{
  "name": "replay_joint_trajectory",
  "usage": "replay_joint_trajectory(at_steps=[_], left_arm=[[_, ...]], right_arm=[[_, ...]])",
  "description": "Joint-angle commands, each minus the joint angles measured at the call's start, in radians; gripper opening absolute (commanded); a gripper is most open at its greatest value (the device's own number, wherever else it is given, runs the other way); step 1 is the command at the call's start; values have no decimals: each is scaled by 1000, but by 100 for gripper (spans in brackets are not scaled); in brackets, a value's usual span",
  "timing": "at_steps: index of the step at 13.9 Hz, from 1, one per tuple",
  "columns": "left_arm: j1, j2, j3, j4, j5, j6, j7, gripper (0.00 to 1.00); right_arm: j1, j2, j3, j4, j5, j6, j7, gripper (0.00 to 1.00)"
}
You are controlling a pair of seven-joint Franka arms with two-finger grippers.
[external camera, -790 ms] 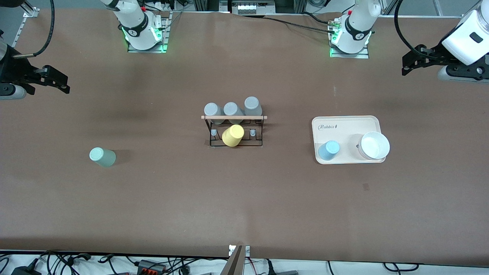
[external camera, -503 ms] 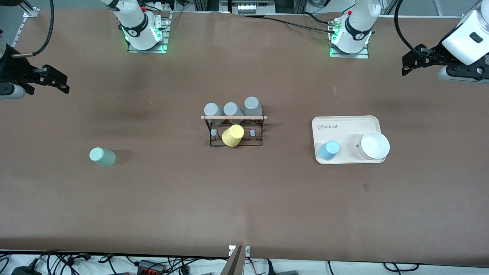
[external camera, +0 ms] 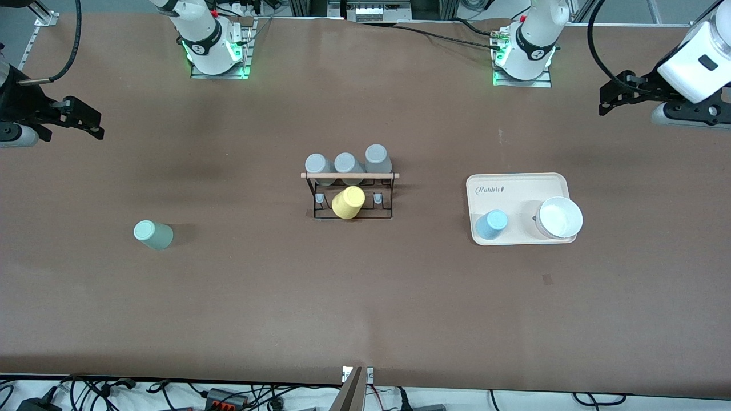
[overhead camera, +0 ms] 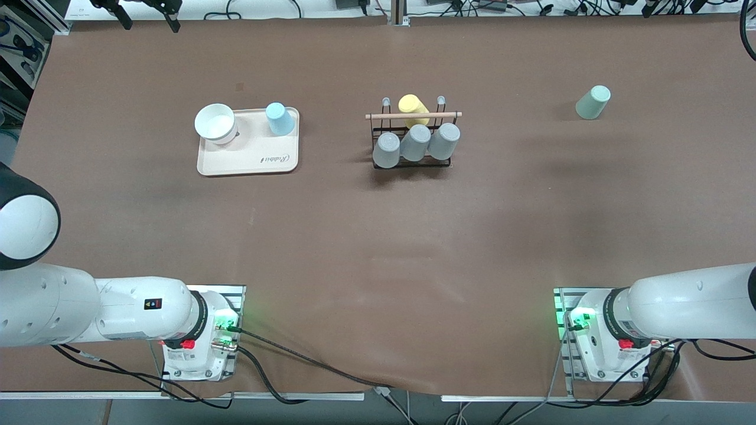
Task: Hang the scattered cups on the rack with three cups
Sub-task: 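Reach the left gripper toward the light blue cup on the tray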
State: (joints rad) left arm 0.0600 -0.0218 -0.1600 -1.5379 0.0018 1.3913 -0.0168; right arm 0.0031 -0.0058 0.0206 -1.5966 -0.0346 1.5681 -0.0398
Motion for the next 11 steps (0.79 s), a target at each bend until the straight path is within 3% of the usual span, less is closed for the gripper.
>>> replay_joint_trajectory(at_steps=[1,11], left_arm=[[6,36,-3,30,-22,-15,12,100],[4,248,-1,32,-22,24,12,100]], right_arm=[[-5,9,-2,23,10,-17,9,100],[-6,9,-2,44,10,-57,20,100]])
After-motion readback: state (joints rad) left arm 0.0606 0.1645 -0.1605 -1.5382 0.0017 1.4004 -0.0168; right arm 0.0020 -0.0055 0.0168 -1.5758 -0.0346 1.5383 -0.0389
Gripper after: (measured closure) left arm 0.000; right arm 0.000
